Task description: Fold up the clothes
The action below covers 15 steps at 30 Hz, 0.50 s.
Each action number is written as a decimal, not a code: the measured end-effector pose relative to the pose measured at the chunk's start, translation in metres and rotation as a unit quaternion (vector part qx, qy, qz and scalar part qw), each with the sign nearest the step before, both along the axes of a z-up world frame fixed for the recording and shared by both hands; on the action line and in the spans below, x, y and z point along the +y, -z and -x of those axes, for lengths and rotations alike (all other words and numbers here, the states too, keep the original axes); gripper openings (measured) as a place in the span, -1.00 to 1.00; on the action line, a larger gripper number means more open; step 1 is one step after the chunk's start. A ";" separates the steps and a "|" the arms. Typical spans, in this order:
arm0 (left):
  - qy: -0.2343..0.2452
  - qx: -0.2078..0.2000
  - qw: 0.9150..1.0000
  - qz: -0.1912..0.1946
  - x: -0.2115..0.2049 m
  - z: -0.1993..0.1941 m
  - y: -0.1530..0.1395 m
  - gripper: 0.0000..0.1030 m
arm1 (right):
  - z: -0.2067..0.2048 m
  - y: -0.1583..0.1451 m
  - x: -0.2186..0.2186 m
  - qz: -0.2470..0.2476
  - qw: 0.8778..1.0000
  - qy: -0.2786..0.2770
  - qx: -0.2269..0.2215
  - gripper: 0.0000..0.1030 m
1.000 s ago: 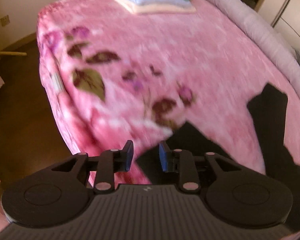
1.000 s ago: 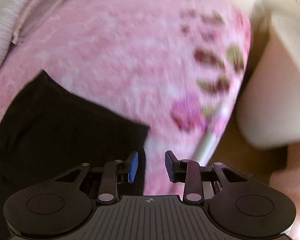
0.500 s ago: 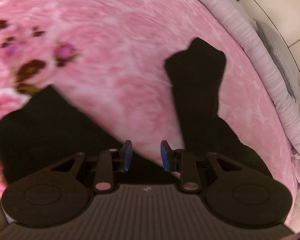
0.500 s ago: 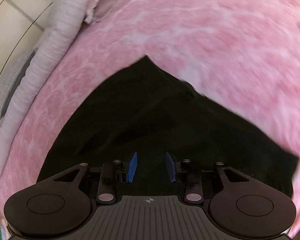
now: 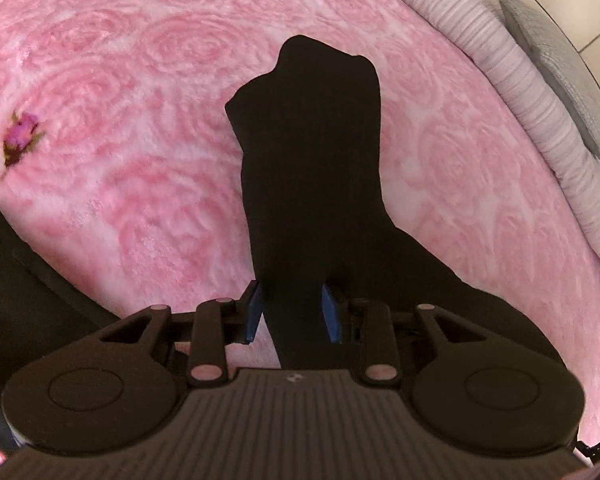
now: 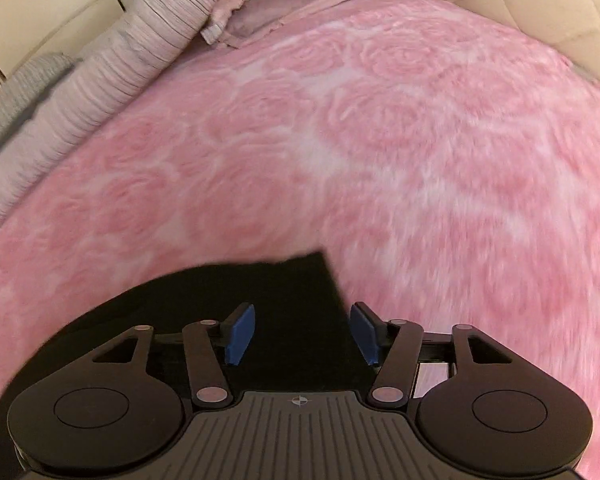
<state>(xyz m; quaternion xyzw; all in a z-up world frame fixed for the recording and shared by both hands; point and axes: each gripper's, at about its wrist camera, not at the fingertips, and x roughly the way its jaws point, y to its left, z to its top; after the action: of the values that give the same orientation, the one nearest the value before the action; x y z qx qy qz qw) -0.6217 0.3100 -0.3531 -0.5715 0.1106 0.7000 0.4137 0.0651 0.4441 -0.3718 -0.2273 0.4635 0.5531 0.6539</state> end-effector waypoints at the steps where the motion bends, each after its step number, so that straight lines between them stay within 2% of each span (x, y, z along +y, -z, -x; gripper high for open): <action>1: -0.005 0.002 1.000 0.001 0.001 0.000 -0.001 -0.48 | -0.004 0.007 0.008 0.007 1.000 0.000 -0.004 0.13; 3: -0.015 0.007 1.000 0.003 0.003 0.002 -0.003 -0.47 | -0.009 0.016 0.019 0.012 1.000 -0.008 0.004 0.10; 4: -0.021 0.008 1.000 0.002 0.002 0.003 -0.004 -0.47 | -0.010 0.019 0.022 0.011 1.000 -0.015 0.014 -0.43; 6: -0.034 0.010 0.999 0.001 0.001 0.006 -0.007 -0.47 | -0.006 0.019 0.026 0.009 0.999 -0.033 0.001 -0.69; 7: -0.042 0.011 0.999 0.000 0.001 0.007 -0.008 -0.47 | -0.006 0.016 0.025 -0.002 0.999 -0.035 -0.010 -0.75; 9: -0.056 0.013 0.998 -0.002 0.000 0.010 -0.010 -0.47 | -0.014 0.006 0.020 -0.034 0.999 -0.011 -0.026 -0.78; 12: -0.059 0.020 0.998 -0.014 0.003 0.015 -0.015 -0.47 | -0.036 -0.001 0.009 -0.069 0.993 0.087 -0.049 -0.78; 13: -0.059 0.023 0.998 -0.018 0.005 0.016 -0.015 -0.46 | -0.042 0.003 0.006 -0.070 0.989 0.119 -0.048 -0.75; 15: -0.061 0.024 0.998 -0.022 0.011 0.020 -0.013 -0.45 | -0.049 0.020 0.007 -0.039 0.989 0.144 -0.018 -0.64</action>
<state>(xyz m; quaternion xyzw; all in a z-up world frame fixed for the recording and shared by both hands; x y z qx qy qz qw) -0.6420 0.3207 -0.3402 -0.5510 0.0703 0.7395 0.3802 0.1146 0.4510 -0.3918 -0.1426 0.4573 0.4667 0.7435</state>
